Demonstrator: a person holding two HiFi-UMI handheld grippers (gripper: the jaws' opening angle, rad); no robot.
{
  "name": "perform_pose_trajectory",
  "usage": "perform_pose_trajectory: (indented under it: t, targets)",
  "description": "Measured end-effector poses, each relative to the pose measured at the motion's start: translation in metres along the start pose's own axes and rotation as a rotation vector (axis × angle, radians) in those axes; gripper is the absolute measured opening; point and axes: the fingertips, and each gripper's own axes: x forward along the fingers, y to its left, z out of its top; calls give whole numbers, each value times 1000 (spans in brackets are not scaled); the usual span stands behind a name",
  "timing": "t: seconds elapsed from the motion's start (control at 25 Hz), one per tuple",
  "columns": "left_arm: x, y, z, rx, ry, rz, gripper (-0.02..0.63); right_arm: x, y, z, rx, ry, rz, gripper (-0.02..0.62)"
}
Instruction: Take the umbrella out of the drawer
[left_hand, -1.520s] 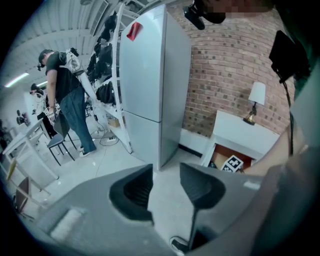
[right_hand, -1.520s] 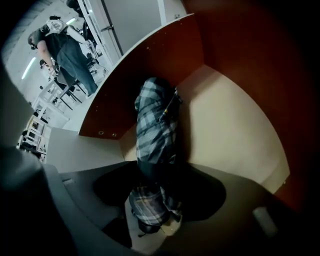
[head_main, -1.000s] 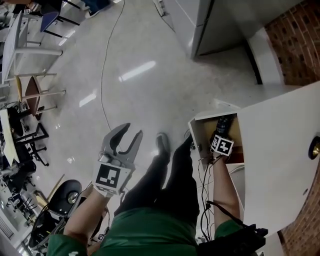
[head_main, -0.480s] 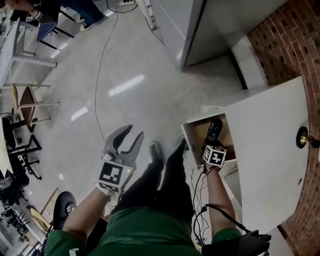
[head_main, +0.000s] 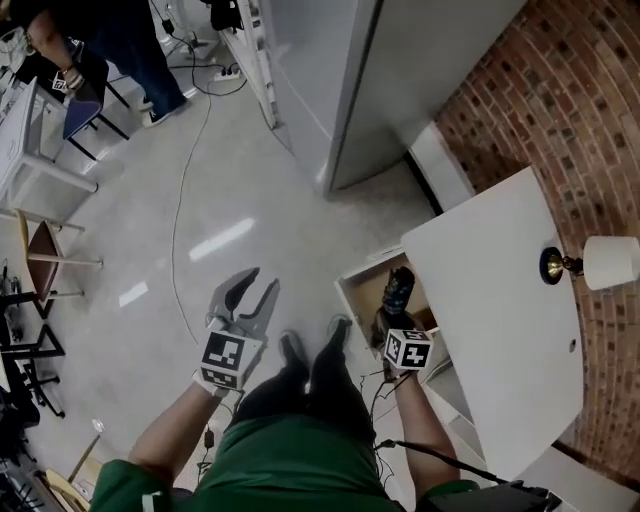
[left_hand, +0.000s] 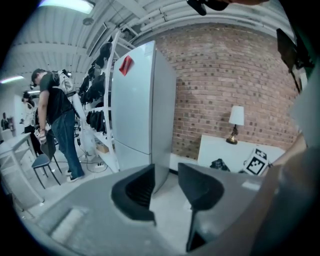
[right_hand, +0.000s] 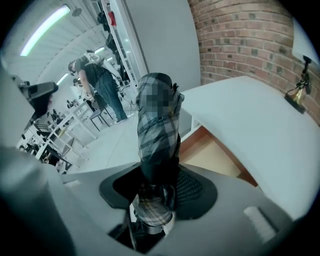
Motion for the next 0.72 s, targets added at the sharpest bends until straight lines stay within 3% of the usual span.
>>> perform_pose_trajectory:
  t: [0.16, 0.36, 0.56, 0.72]
  targets:
    - [-6, -7, 33, 6, -70, -26, 138, -68, -10, 47, 87, -142, -8, 179]
    - [-10, -28, 61, 37, -116, -57, 137, -132, -66, 93, 157, -254, -90, 179]
    - [-5, -41, 81, 54, -130, -41, 134, -154, -146, 115, 191, -214, -196, 179]
    - [3, -44, 94, 61, -130, 1, 133, -143, -198, 121, 260, -118, -178, 181]
